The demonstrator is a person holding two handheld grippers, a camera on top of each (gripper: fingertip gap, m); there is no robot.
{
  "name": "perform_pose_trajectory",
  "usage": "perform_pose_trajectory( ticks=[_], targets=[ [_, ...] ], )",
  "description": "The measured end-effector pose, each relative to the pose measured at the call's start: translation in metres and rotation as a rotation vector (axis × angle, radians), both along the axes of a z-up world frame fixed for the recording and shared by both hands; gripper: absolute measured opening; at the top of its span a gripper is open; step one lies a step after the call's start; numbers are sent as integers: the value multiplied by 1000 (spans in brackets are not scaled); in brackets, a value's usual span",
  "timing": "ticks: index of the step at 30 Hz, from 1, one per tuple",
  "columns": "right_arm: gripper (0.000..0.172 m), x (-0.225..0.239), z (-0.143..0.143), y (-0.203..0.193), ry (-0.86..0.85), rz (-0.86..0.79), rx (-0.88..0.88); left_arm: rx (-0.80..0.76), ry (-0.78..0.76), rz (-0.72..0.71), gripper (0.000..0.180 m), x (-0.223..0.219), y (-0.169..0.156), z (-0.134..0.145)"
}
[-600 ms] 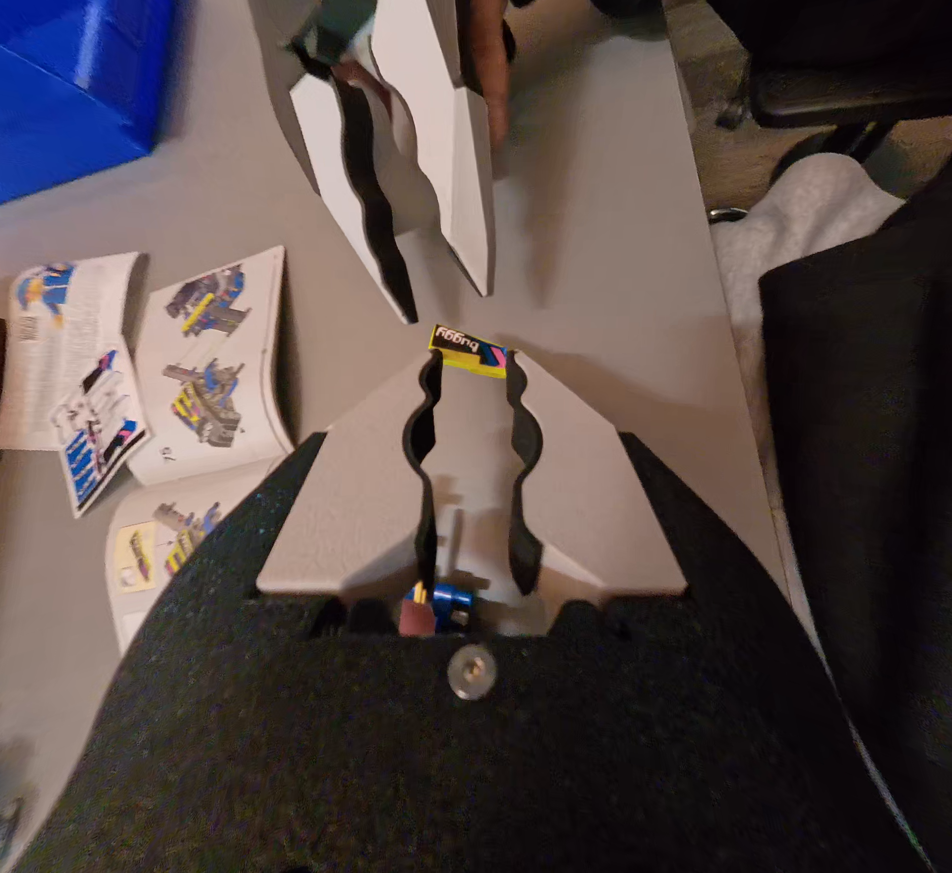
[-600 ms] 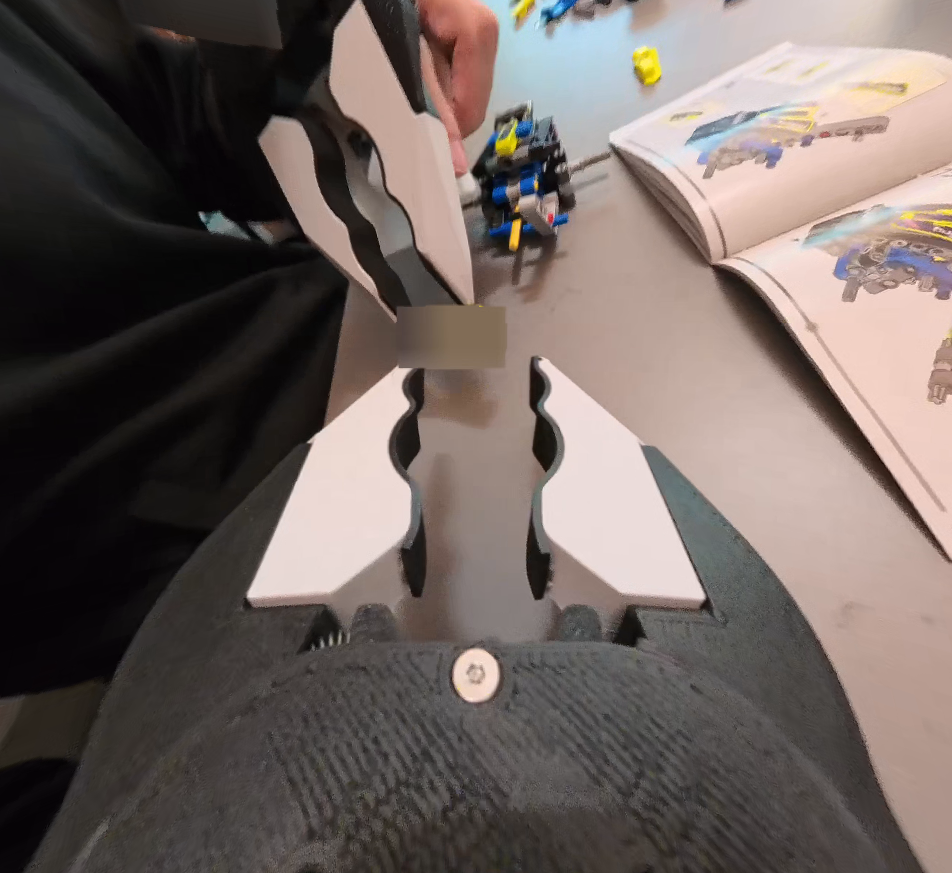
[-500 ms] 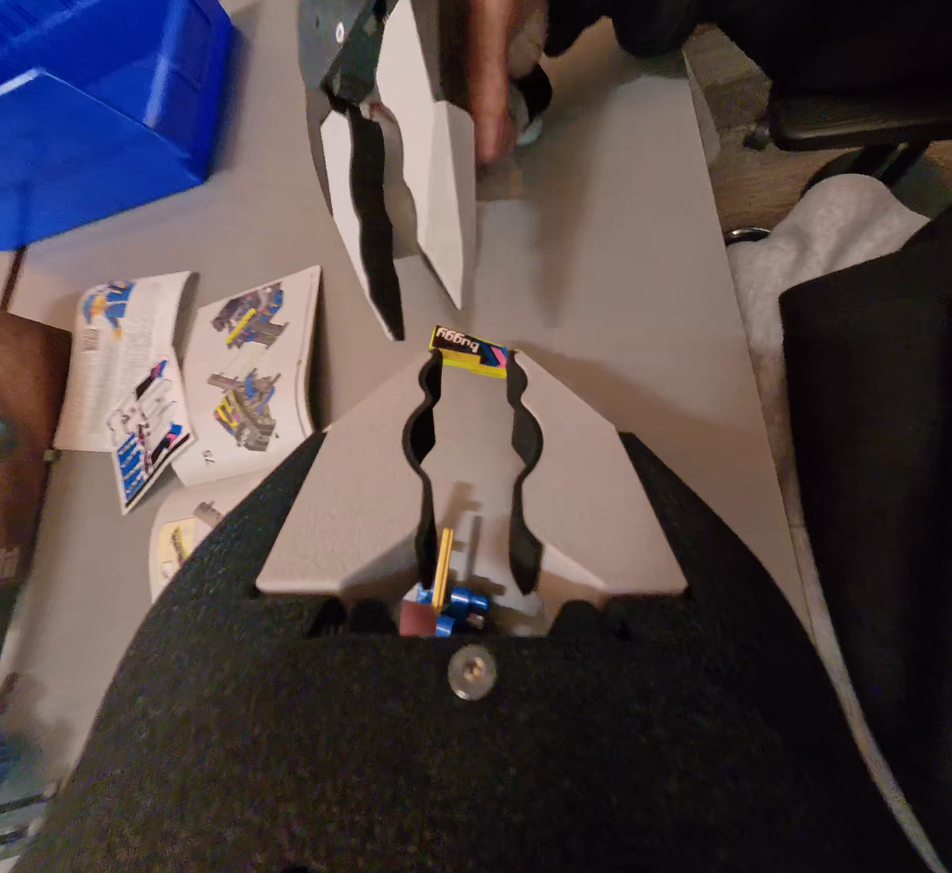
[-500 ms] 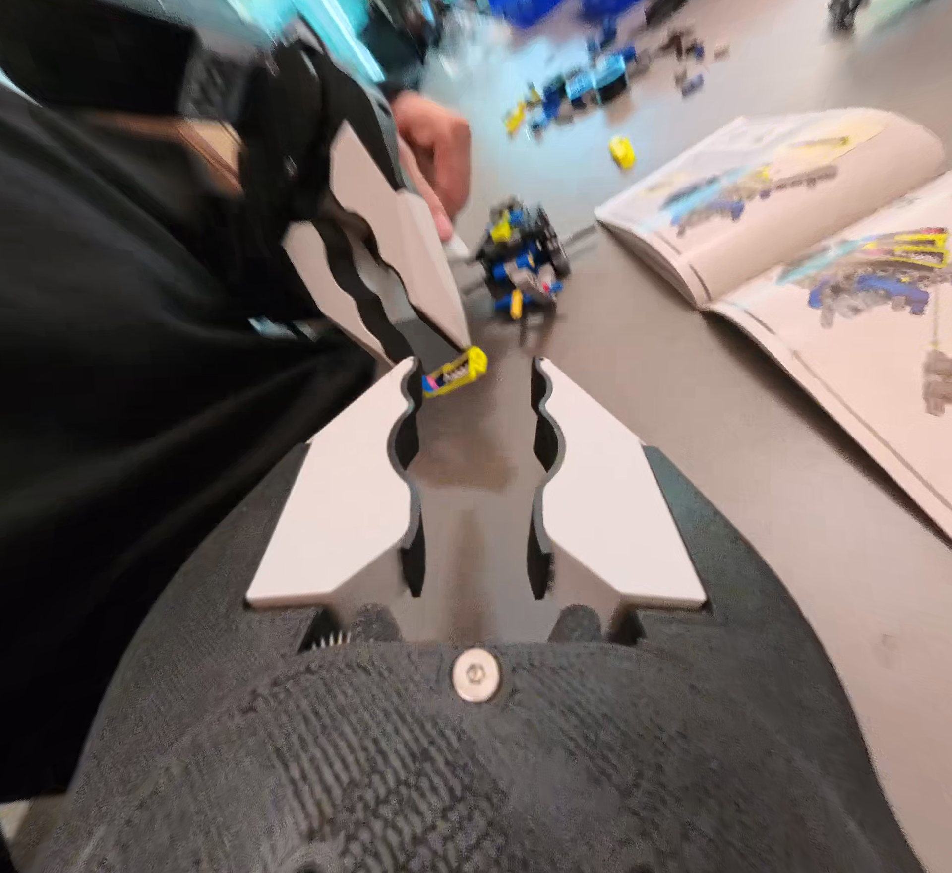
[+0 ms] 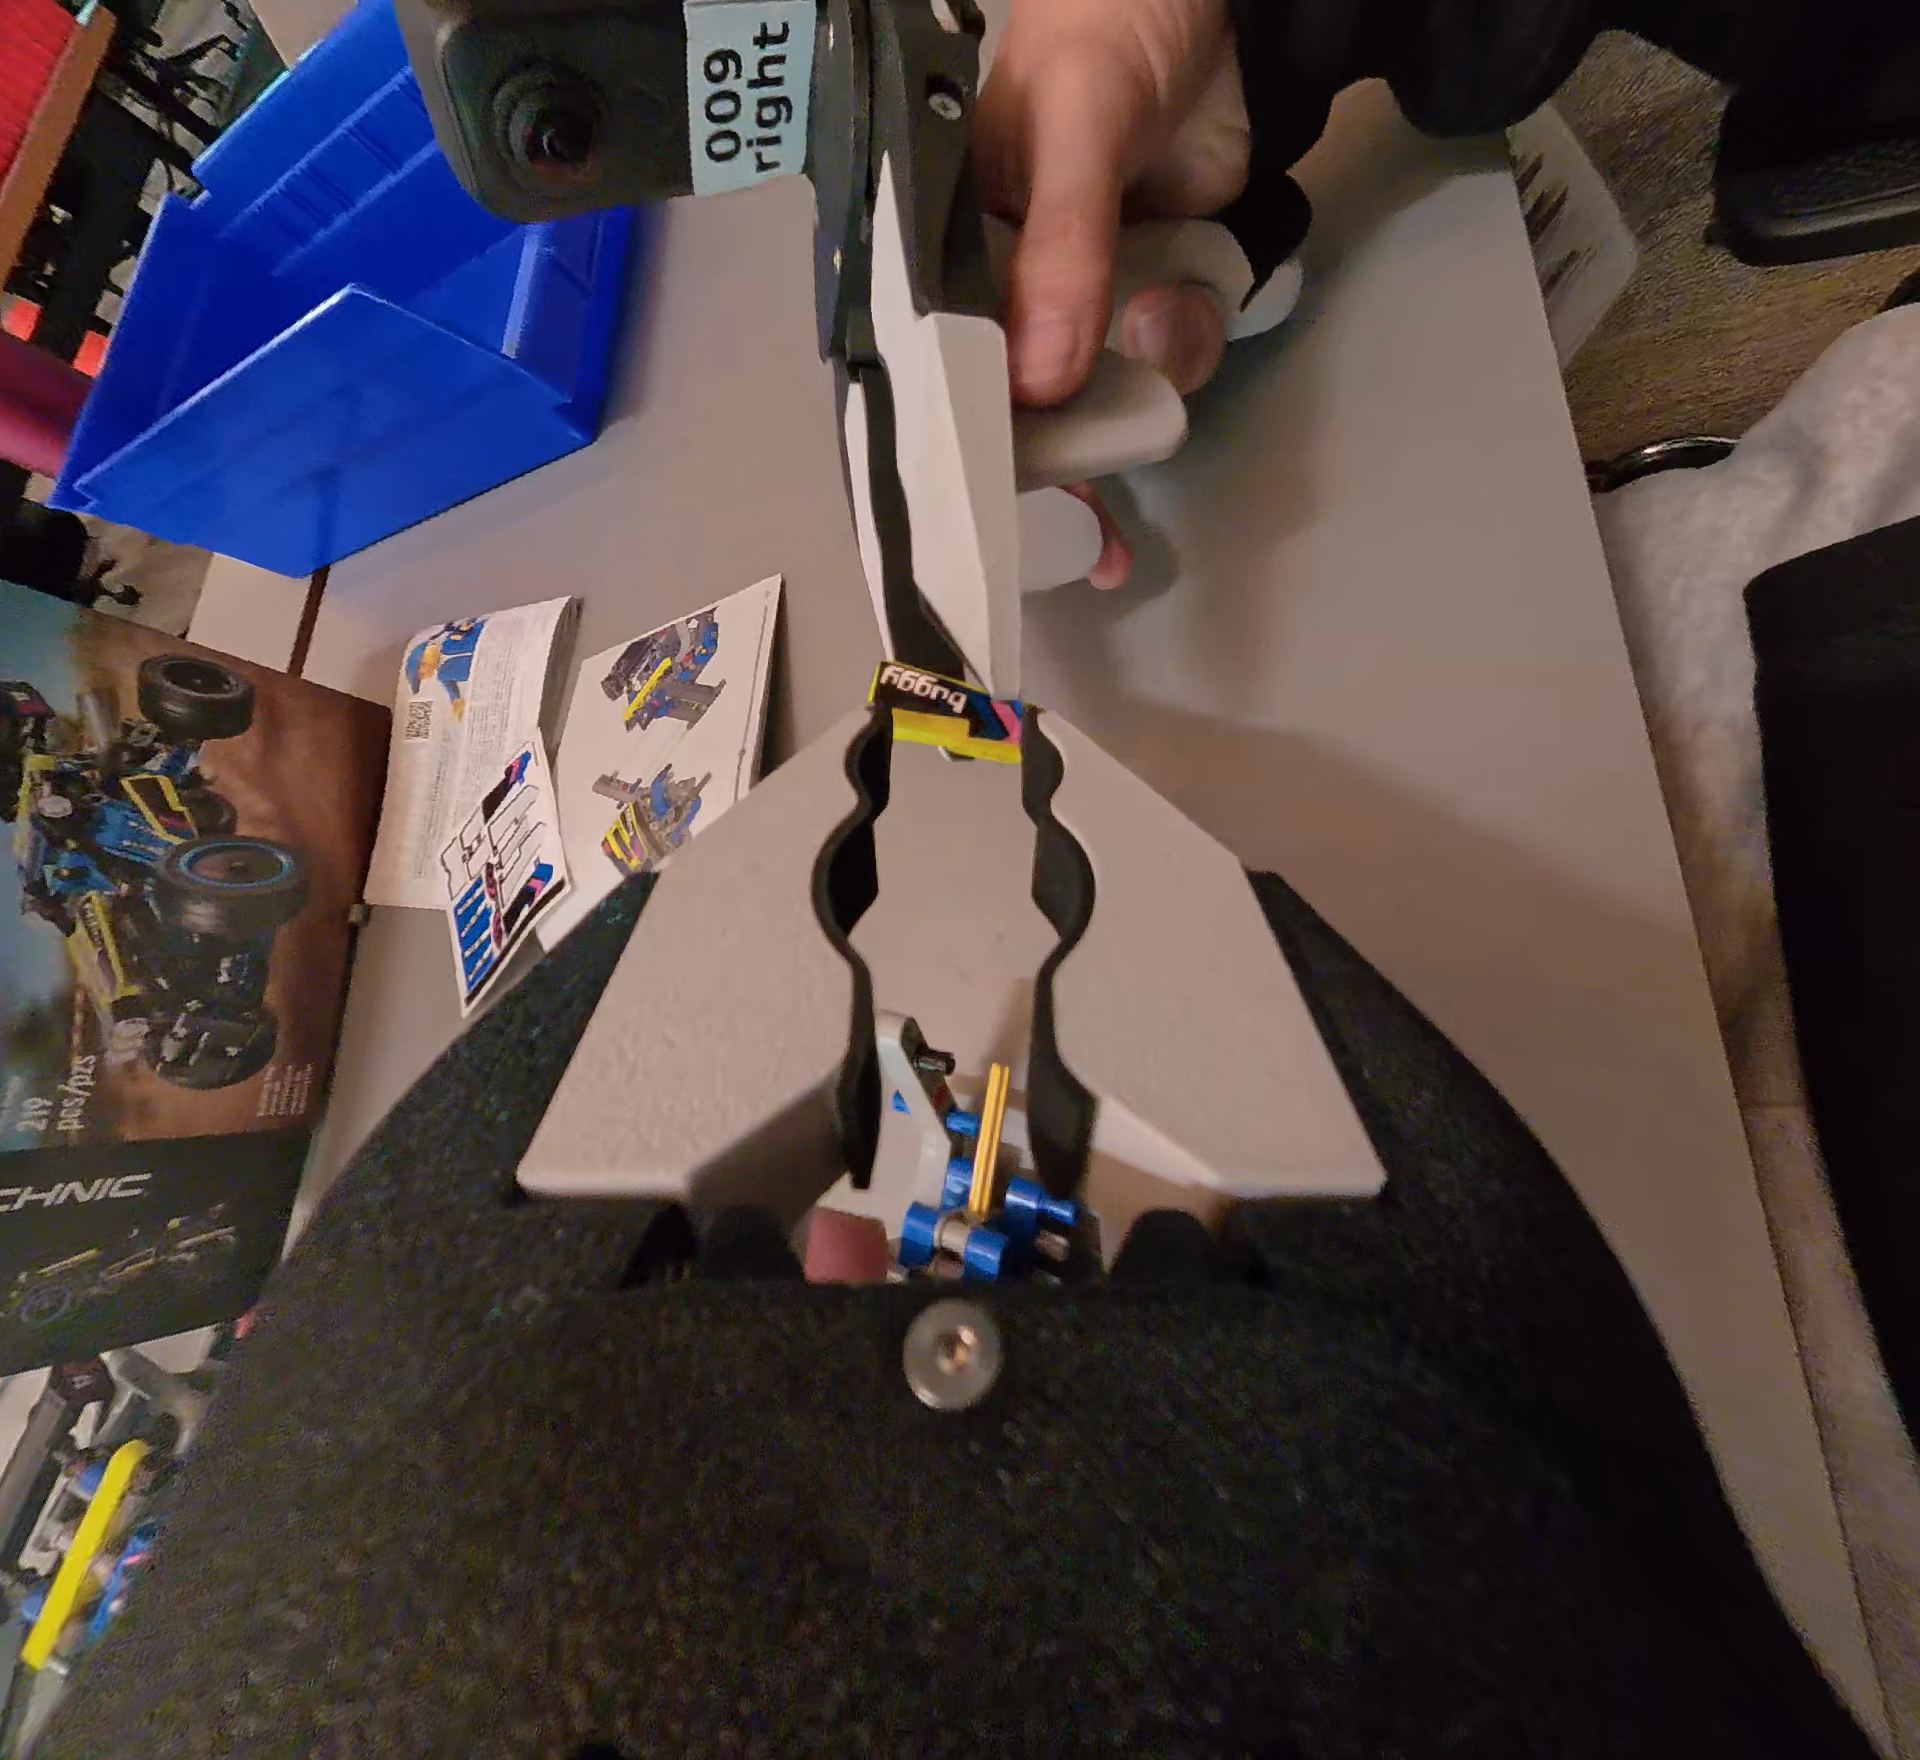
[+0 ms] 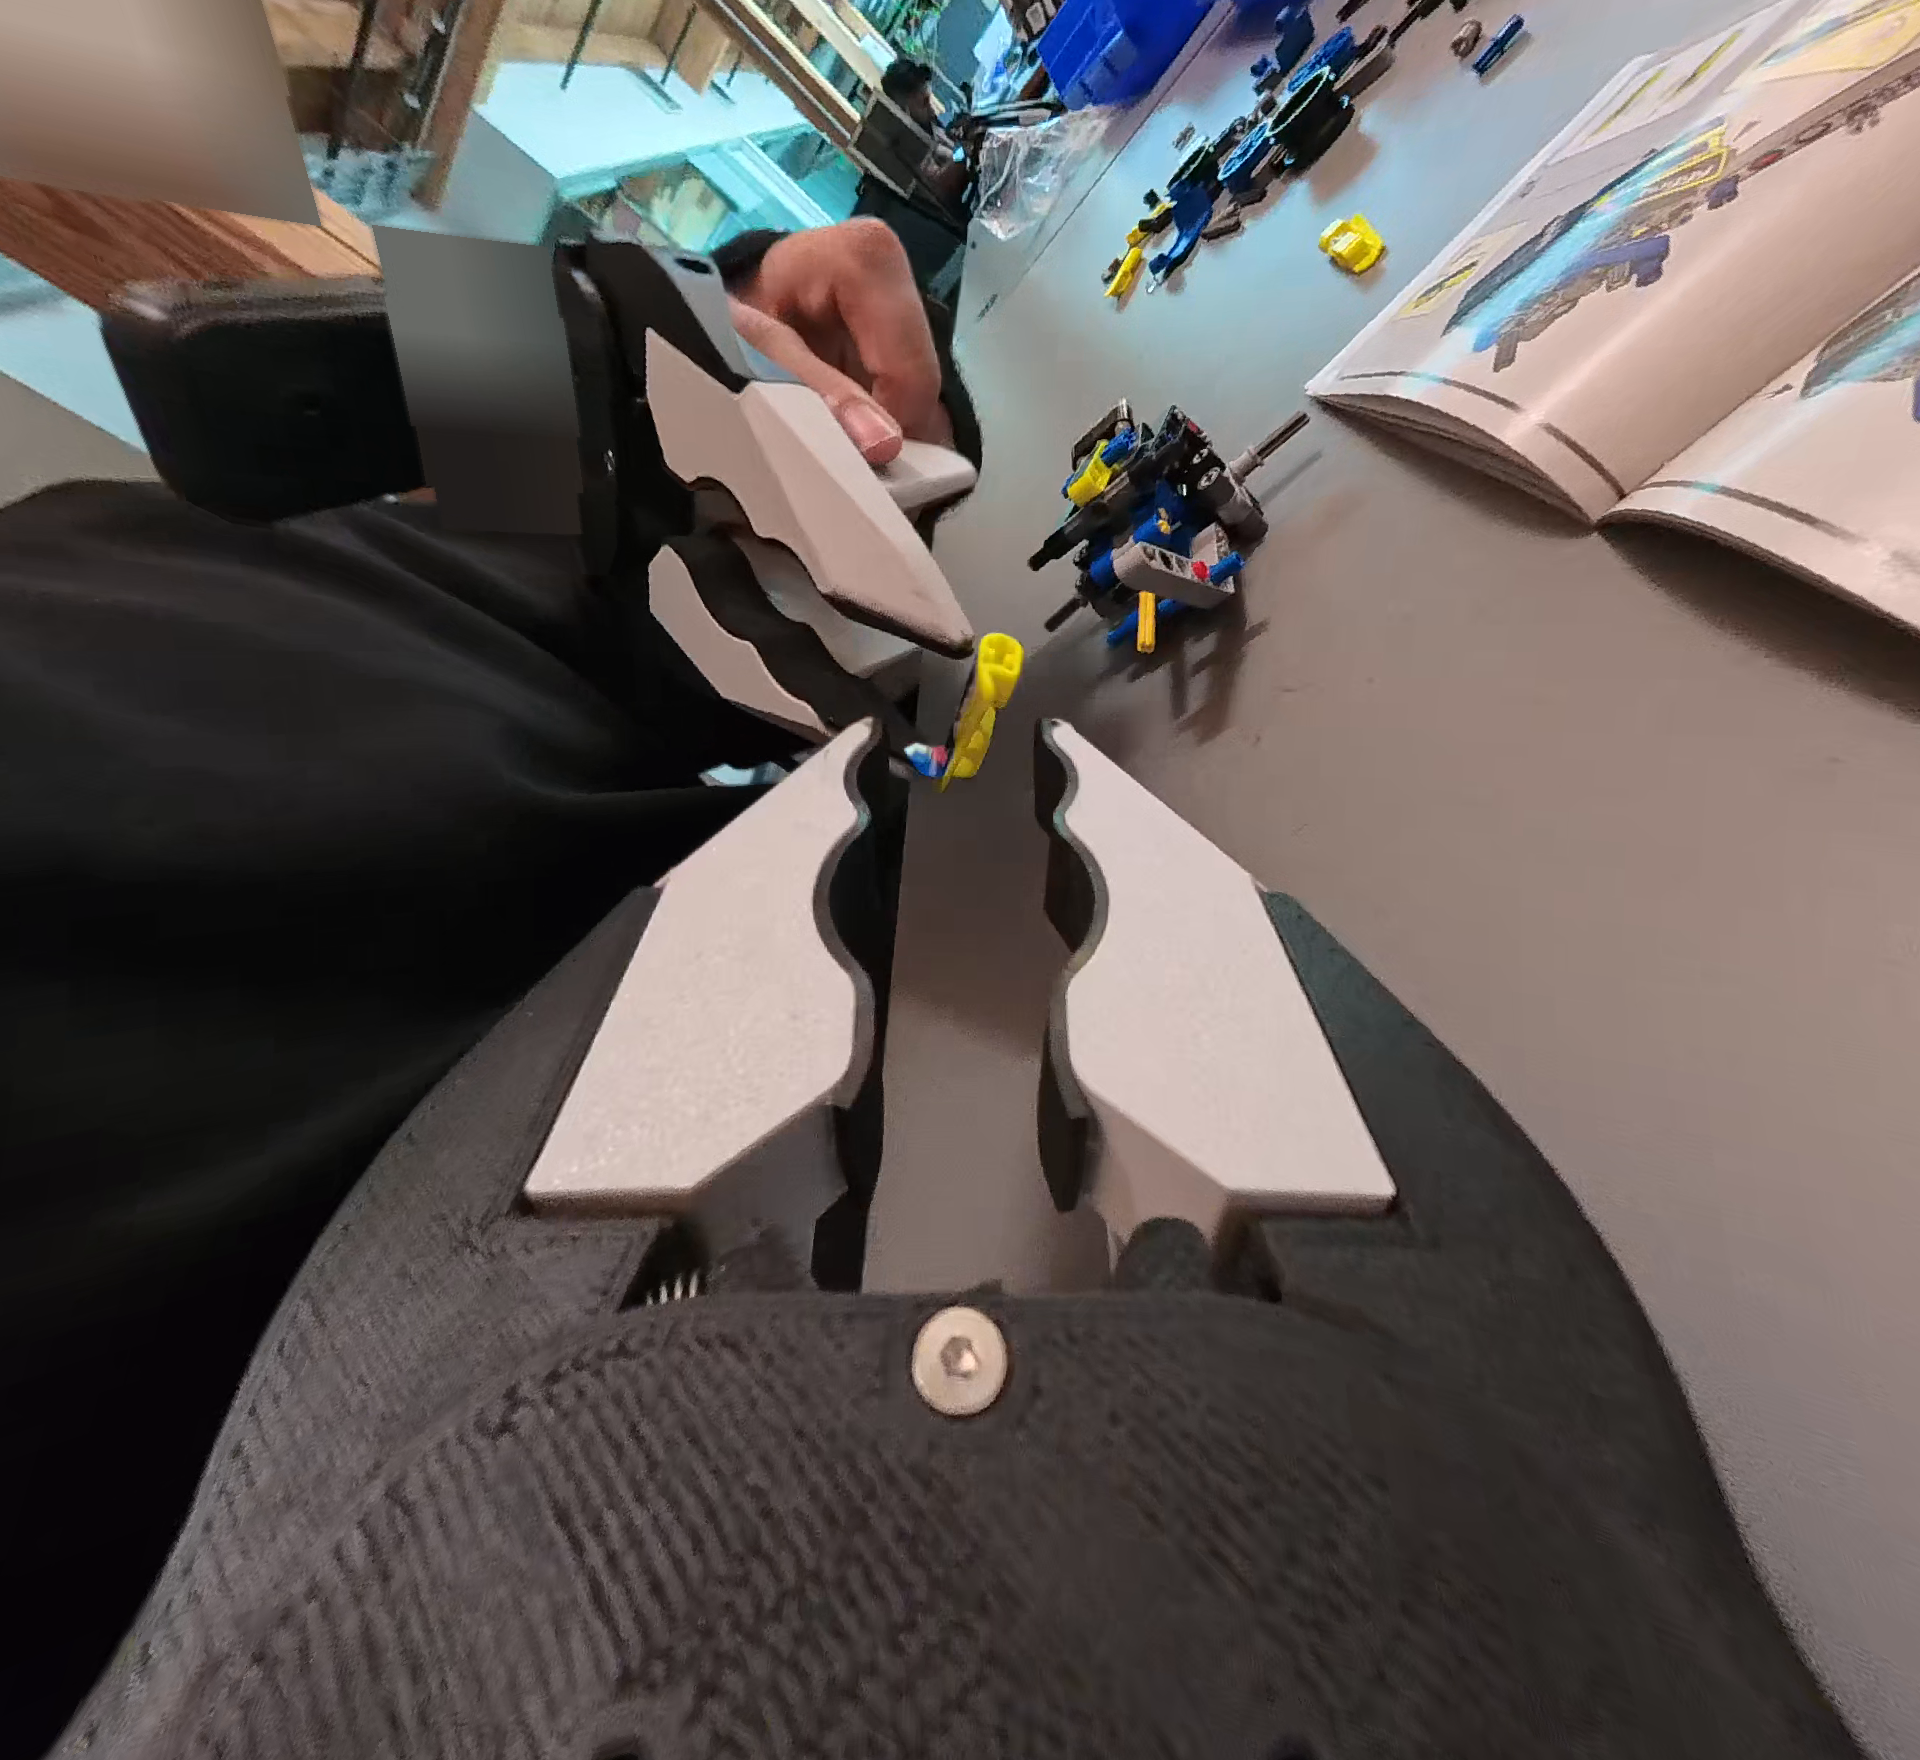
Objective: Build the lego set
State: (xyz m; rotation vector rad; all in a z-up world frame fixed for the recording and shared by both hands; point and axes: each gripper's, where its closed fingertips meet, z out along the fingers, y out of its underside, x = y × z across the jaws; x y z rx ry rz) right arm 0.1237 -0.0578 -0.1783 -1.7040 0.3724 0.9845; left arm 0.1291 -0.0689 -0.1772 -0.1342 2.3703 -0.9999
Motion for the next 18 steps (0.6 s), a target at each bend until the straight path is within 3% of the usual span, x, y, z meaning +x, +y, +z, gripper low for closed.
perform_pose_trajectory(
  ticks=[7, 17, 18],
  targets=[
    [5, 5, 4, 4, 51, -56, 48, 9, -58, 5, 21, 2, 0, 3],
    [5, 29, 7, 11, 80, -208, 78, 119, -275, 114, 8, 18, 10, 2],
    [5, 30, 5, 11, 80, -221, 69, 139, -300, 120, 17, 18, 11, 0]
  ],
)
